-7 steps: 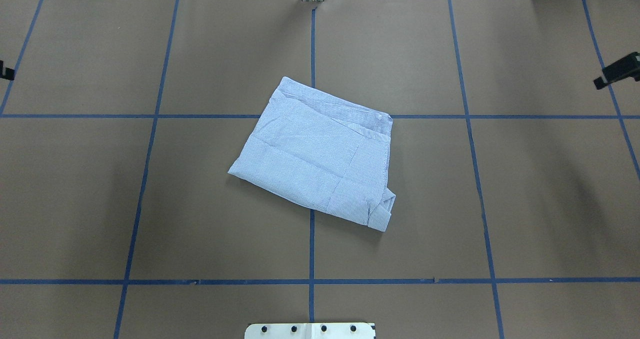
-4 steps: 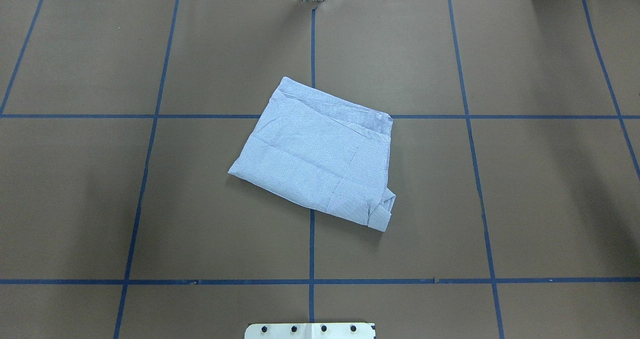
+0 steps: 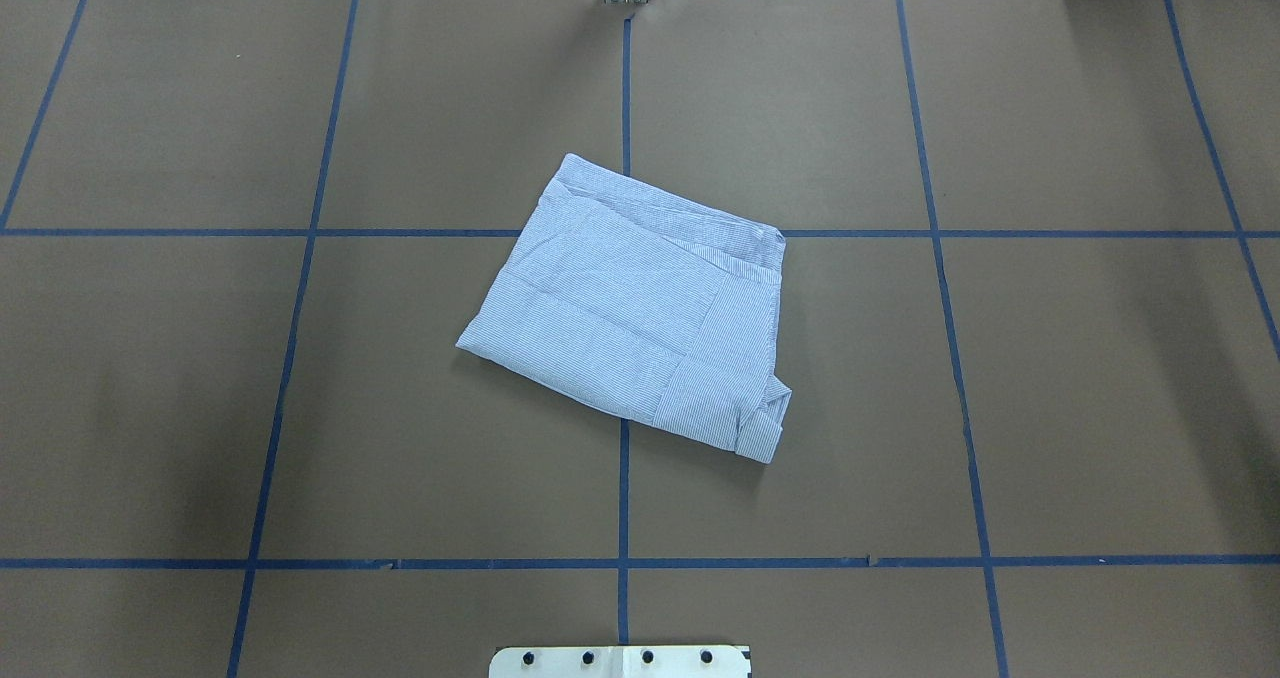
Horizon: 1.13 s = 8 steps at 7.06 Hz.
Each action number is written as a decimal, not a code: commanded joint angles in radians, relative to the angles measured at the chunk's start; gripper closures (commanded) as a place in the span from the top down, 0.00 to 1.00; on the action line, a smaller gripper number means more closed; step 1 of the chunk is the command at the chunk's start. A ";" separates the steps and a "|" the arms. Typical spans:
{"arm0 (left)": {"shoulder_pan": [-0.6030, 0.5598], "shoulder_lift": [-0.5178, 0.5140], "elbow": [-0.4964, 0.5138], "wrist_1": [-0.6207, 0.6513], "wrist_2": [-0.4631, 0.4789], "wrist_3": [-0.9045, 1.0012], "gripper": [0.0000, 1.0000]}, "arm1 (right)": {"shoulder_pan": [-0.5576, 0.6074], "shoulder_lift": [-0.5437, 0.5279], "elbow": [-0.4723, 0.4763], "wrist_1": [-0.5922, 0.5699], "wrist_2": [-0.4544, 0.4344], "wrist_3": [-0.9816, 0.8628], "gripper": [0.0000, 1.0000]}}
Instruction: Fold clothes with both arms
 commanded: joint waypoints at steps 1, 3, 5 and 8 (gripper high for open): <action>-0.085 -0.024 -0.052 0.280 0.000 0.211 0.99 | 0.000 0.001 -0.027 -0.008 0.037 0.004 1.00; -0.118 -0.078 -0.052 0.513 0.000 0.387 0.99 | 0.000 0.009 -0.035 -0.046 0.095 0.004 1.00; -0.113 -0.110 -0.042 0.656 -0.006 0.426 0.99 | 0.002 0.015 -0.026 -0.102 0.114 0.004 1.00; -0.116 -0.103 0.014 0.648 -0.015 0.476 0.99 | 0.003 0.000 -0.036 -0.116 0.154 0.004 1.00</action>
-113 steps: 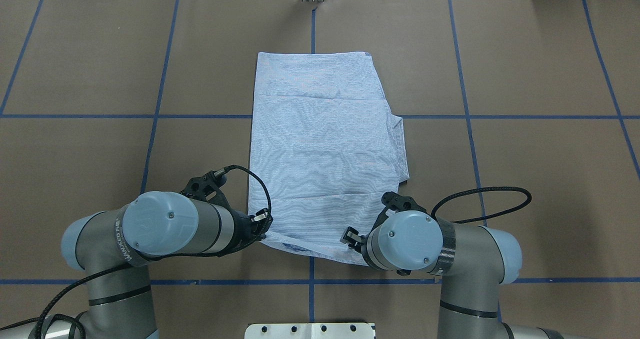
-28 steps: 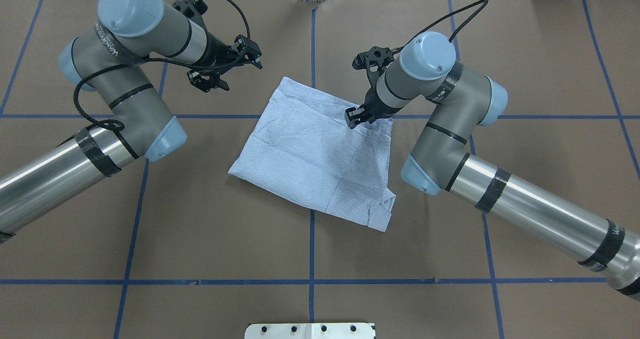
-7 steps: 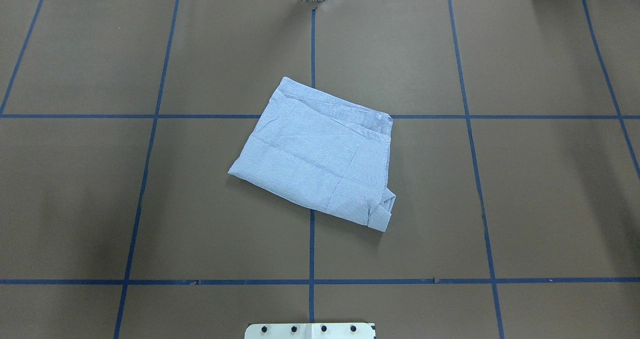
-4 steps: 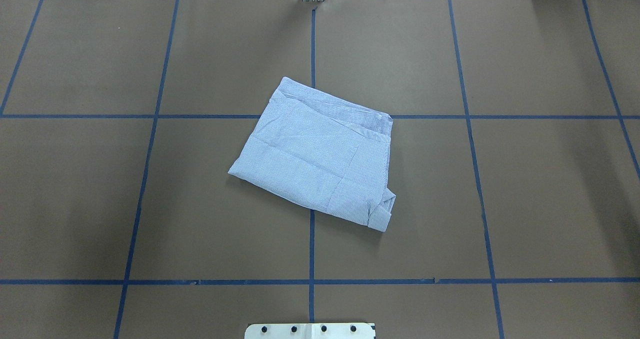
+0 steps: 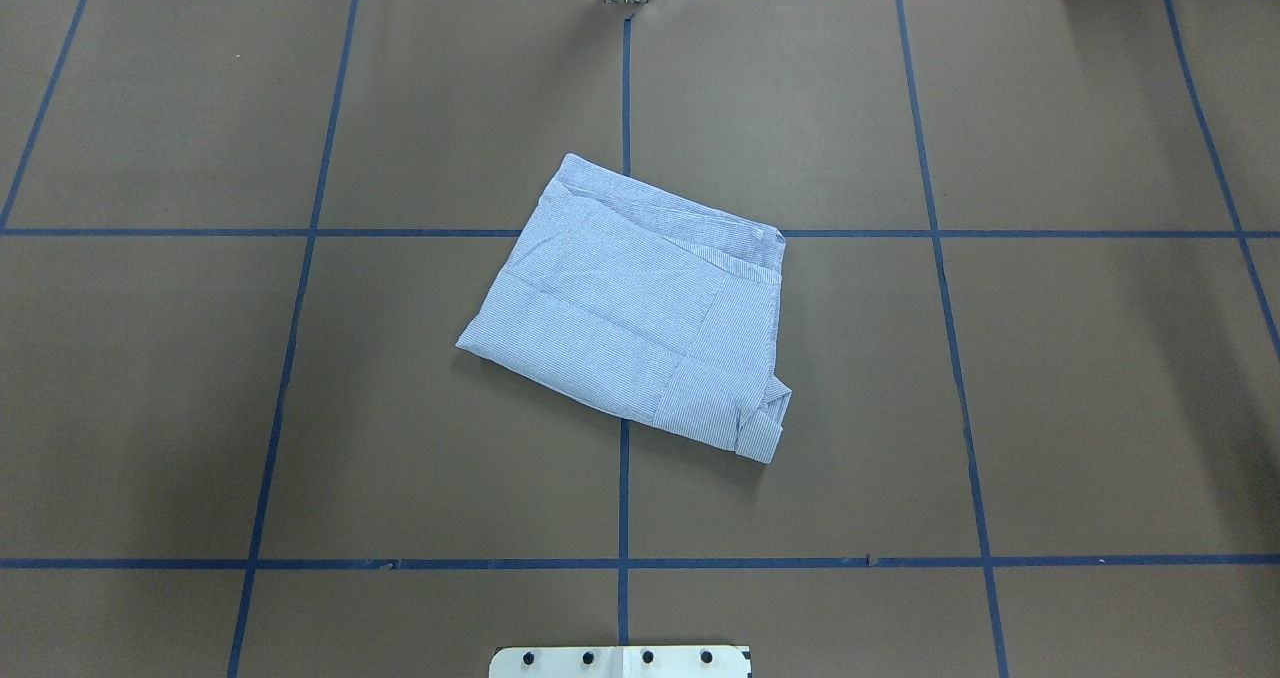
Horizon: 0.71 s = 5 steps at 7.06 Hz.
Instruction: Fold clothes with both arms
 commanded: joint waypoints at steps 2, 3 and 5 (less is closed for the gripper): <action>-0.025 0.020 0.018 0.011 -0.074 0.206 0.99 | 0.001 -0.007 -0.012 -0.008 0.007 0.001 1.00; -0.065 0.028 0.054 0.010 -0.082 0.289 0.99 | 0.001 -0.007 -0.019 -0.008 0.016 0.001 1.00; -0.085 0.048 0.102 -0.027 -0.132 0.410 0.99 | 0.001 -0.007 -0.017 -0.005 0.023 0.001 1.00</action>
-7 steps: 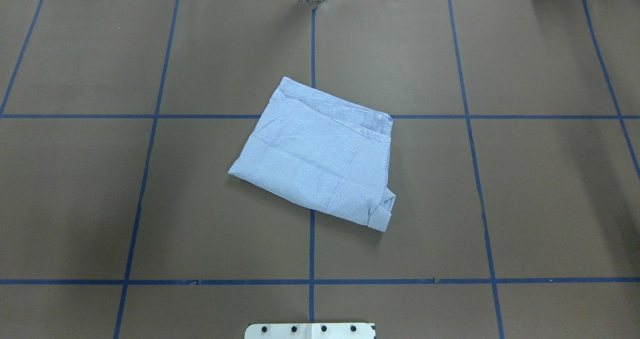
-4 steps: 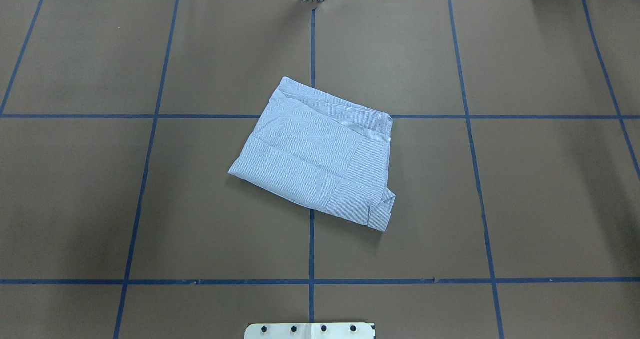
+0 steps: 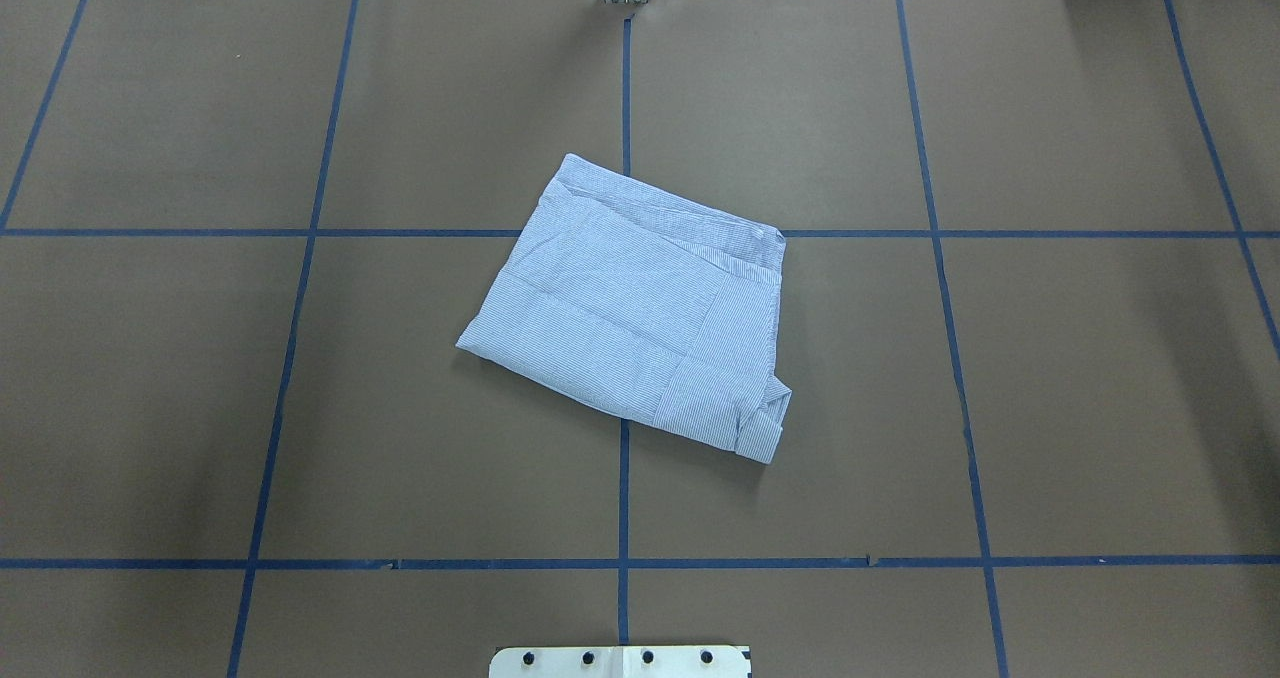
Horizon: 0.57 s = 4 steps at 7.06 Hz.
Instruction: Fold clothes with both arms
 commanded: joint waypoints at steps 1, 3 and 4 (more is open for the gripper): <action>-0.017 0.016 0.037 -0.038 -0.060 0.042 0.99 | 0.002 0.000 0.001 0.002 0.004 0.000 1.00; -0.017 0.016 0.027 -0.079 -0.060 -0.123 0.99 | 0.006 0.000 0.002 0.003 0.002 0.000 1.00; -0.017 0.036 0.027 -0.143 -0.059 -0.202 0.99 | 0.008 0.000 0.005 0.003 0.002 0.000 1.00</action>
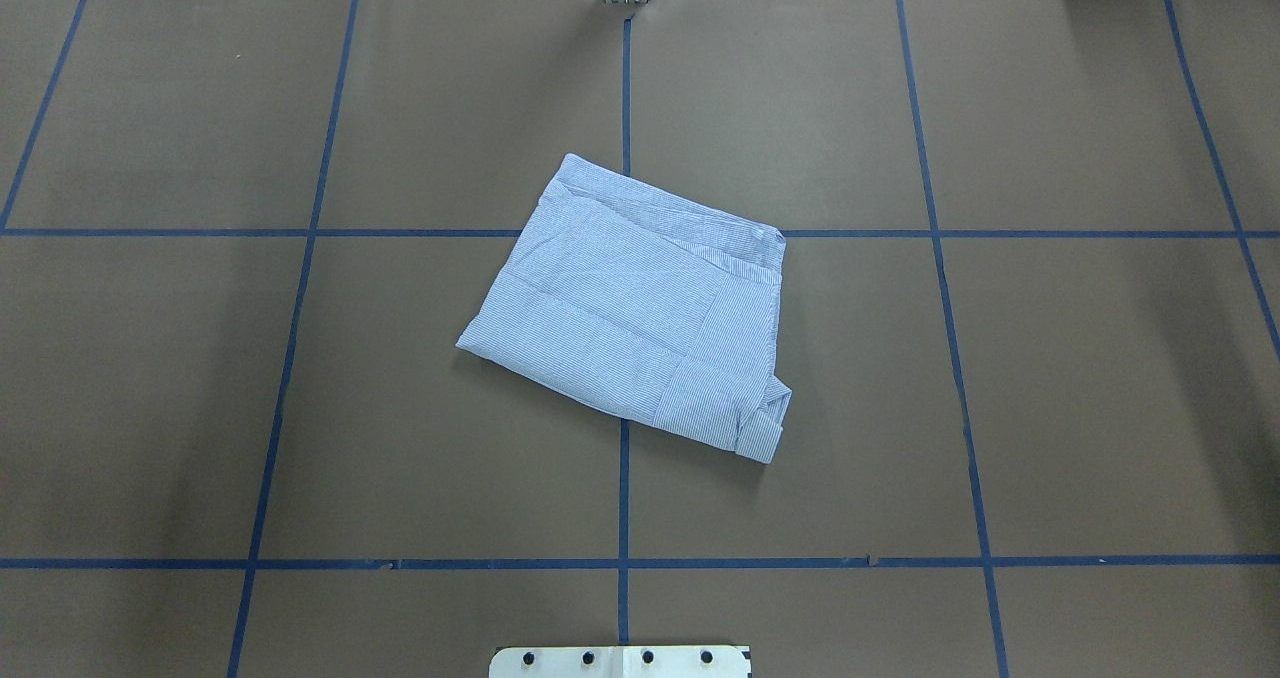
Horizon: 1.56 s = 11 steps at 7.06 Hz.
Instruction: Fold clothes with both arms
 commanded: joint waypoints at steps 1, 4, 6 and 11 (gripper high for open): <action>0.000 0.033 -0.009 -0.150 0.004 -0.225 0.99 | 0.005 0.000 0.005 0.001 -0.001 0.000 1.00; 0.001 0.044 -0.086 -0.177 0.071 -0.359 0.99 | 0.015 0.003 0.007 -0.001 -0.011 -0.002 1.00; 0.006 0.044 -0.094 -0.165 0.084 -0.376 0.99 | 0.038 0.002 0.009 -0.001 -0.063 -0.003 1.00; 0.010 0.043 -0.086 -0.150 0.095 -0.378 0.99 | 0.066 -0.043 0.042 0.011 -0.114 -0.003 1.00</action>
